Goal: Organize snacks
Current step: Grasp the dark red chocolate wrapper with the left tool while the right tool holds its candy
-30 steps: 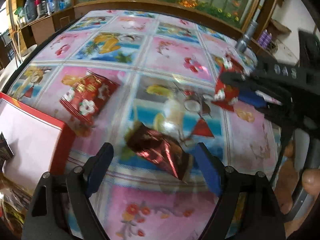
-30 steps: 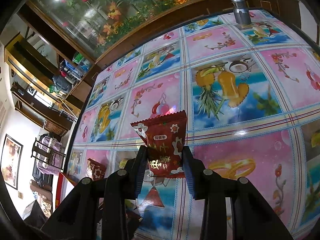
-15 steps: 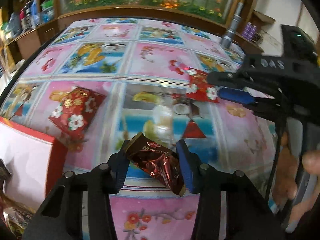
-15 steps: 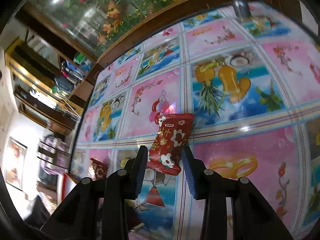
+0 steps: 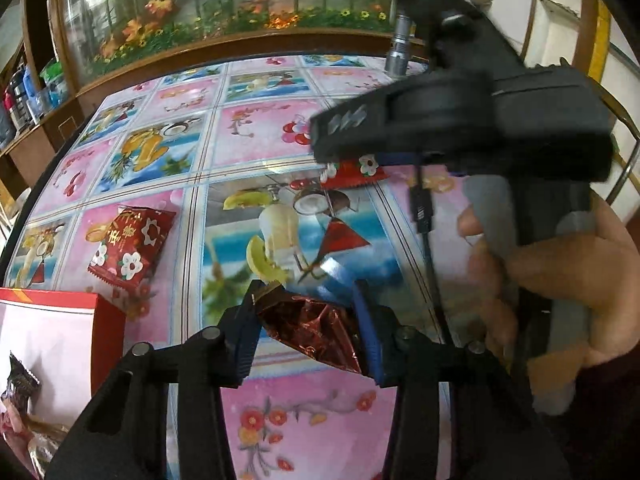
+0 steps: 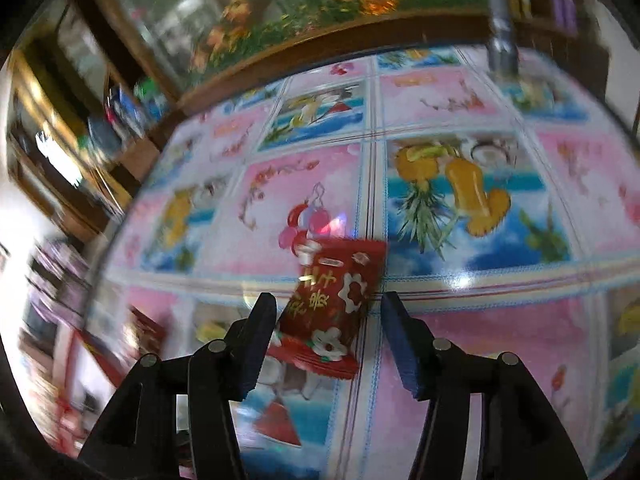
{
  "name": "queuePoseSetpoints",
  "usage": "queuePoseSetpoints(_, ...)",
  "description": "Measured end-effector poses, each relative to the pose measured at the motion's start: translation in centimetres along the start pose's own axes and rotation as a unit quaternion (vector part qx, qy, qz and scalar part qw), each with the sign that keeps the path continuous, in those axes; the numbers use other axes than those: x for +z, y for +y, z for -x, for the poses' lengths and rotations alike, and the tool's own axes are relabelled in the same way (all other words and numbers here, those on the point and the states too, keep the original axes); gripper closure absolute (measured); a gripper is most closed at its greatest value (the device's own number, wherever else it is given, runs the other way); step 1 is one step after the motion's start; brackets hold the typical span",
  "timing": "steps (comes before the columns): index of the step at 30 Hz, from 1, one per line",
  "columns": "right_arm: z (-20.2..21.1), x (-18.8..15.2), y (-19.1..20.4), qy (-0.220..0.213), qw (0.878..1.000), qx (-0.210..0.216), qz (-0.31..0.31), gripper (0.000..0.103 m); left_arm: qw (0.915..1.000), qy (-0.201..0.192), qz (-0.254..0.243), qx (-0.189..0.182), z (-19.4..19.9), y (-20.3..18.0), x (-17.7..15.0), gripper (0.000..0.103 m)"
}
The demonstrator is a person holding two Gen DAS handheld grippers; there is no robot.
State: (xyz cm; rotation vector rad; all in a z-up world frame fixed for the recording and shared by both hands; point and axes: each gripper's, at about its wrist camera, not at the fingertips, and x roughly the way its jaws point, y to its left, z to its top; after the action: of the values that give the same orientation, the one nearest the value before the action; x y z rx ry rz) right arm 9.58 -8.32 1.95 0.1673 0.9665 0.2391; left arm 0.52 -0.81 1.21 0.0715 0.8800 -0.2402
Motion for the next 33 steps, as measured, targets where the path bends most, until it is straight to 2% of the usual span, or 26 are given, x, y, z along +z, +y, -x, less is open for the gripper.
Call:
queuePoseSetpoints(3,-0.4,-0.5,1.6,-0.001,0.997,-0.052,0.054,0.053,1.0000,-0.001,0.000,-0.007,0.6,0.2,-0.7,0.063)
queuePoseSetpoints(4,-0.6,-0.7,2.0,-0.005,0.994,-0.080,0.070,0.063,1.0000,-0.001,0.002,-0.007,0.7,0.4,-0.9,0.063)
queuePoseSetpoints(6,-0.7,-1.0,2.5,-0.010,0.990,-0.101,0.093,0.066,0.9999,-0.002,0.007,-0.010,1.1,0.6,-1.3,0.065)
queuePoseSetpoints(10,-0.3,-0.9,1.6,0.000,0.993,-0.091,0.080,0.068,0.9997,-0.010,0.011,-0.019,2.2,0.9,-2.0,0.069)
queuePoseSetpoints(17,1.1,-0.1,-0.4,0.002,1.000,-0.018,0.017,0.068,0.9995,-0.010,0.011,-0.027,3.1,1.3,-3.1,0.070)
queuePoseSetpoints(20,1.2,0.0,-1.1,0.004,1.000,-0.010,-0.003,0.068,0.9993,-0.012,0.008,-0.034,2.9,1.1,-3.2,0.070)
queuePoseSetpoints(23,1.2,0.1,-1.4,0.006,1.000,-0.002,-0.013,0.068,0.9980,-0.019,-0.021,-0.056,2.6,-0.2,-2.9,0.070)
queuePoseSetpoints(25,1.1,0.1,-1.5,0.010,1.000,0.005,-0.018,0.068,0.9961,-0.021,-0.056,-0.066,2.2,-1.5,-2.9,0.068)
queuePoseSetpoints(26,1.1,0.1,-1.6,0.012,1.000,0.008,-0.021,0.068,0.9956,-0.014,-0.064,-0.067,1.9,-1.9,-3.0,0.063)
queuePoseSetpoints(27,1.0,0.2,-1.7,0.014,1.000,0.010,-0.026,0.068,0.9954,0.007,-0.070,-0.065,1.2,-2.4,-3.0,0.051)
queuePoseSetpoints(28,1.0,0.2,-1.9,0.015,0.999,0.011,-0.029,0.068,0.9959,0.009,-0.071,-0.056,1.2,-2.7,-2.9,0.044)
queuePoseSetpoints(29,1.0,0.2,-2.1,0.015,0.999,0.013,-0.034,0.068,0.9967,0.011,-0.069,-0.043,1.2,-2.8,-2.8,0.030)
queuePoseSetpoints(33,1.2,0.3,-2.7,0.014,0.998,0.017,-0.051,0.068,0.9982,0.037,-0.025,-0.040,1.4,-2.3,-2.8,0.028)
